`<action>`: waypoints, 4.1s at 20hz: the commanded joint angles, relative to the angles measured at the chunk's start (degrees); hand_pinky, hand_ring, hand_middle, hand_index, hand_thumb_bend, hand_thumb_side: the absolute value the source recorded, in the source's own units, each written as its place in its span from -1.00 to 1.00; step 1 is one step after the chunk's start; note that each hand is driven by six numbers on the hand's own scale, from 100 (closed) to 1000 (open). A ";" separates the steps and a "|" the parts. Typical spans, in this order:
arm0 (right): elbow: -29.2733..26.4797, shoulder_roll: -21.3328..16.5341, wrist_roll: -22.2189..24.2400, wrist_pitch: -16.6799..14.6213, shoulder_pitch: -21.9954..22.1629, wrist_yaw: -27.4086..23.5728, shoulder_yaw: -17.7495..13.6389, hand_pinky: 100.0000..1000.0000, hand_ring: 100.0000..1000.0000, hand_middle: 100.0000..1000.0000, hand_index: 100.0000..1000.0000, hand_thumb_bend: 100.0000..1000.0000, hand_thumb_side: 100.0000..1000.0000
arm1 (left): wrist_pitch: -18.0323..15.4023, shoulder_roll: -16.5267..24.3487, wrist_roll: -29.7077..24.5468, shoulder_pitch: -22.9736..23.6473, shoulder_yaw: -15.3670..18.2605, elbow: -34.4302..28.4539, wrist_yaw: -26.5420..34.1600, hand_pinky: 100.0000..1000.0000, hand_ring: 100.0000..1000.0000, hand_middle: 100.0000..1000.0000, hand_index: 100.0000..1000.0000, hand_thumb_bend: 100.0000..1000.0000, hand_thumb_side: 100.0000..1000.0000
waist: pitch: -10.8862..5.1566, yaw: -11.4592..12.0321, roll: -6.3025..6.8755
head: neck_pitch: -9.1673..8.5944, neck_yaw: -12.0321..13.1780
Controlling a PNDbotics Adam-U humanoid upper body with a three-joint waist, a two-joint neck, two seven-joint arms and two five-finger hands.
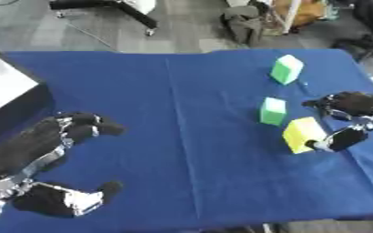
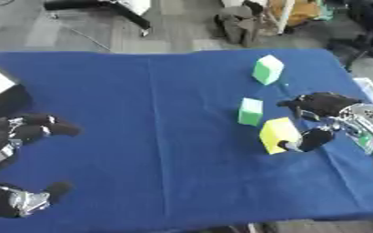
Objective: Pick up the objects with one hand, pass them to the other hand, and then place them into the box on the other side of the table.
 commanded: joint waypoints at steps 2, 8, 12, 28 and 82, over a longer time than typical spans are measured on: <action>1.19 -1.05 -0.18 0.15 -1.13 0.47 -0.81 0.49 0.34 0.10 1.00 -0.34 0.26 | -0.38 1.05 0.08 -1.29 0.06 -1.04 0.43 0.66 0.42 0.35 0.72 -0.43 0.40 | -0.16 0.37 -0.02 | -0.14 -0.40; 3.27 -0.48 -0.26 0.32 -1.63 0.74 -1.08 0.49 0.34 0.10 1.00 -0.36 0.27 | -0.51 1.06 0.04 -1.63 -0.01 -1.04 0.47 0.66 0.42 0.34 0.72 -0.43 0.39 | 0.03 0.98 -0.14 | -0.14 -0.64; 4.65 -0.19 -0.22 0.39 -1.71 0.99 -1.22 0.49 0.34 0.10 1.00 -0.36 0.28 | -0.54 1.06 0.00 -1.63 -0.03 -1.04 0.49 0.66 0.42 0.34 0.72 -0.43 0.40 | 0.00 1.21 -0.22 | -0.14 -0.64; 7.09 0.13 0.12 0.53 -1.79 1.42 -1.66 0.49 0.34 0.07 1.00 -0.42 0.11 | -0.63 1.05 -0.04 -1.69 -0.03 -1.04 0.62 0.66 0.42 0.34 0.72 -0.44 0.40 | 0.01 1.27 -0.24 | -0.14 -0.61; -26.68 16.32 -16.13 -7.30 0.79 -13.96 -5.76 0.25 0.12 -0.14 0.11 -1.00 -1.00 | 6.84 -1.70 2.29 -0.84 -0.14 3.25 15.63 0.77 0.41 0.27 0.69 -0.85 0.75 | -1.06 -1.96 1.20 | -0.14 4.05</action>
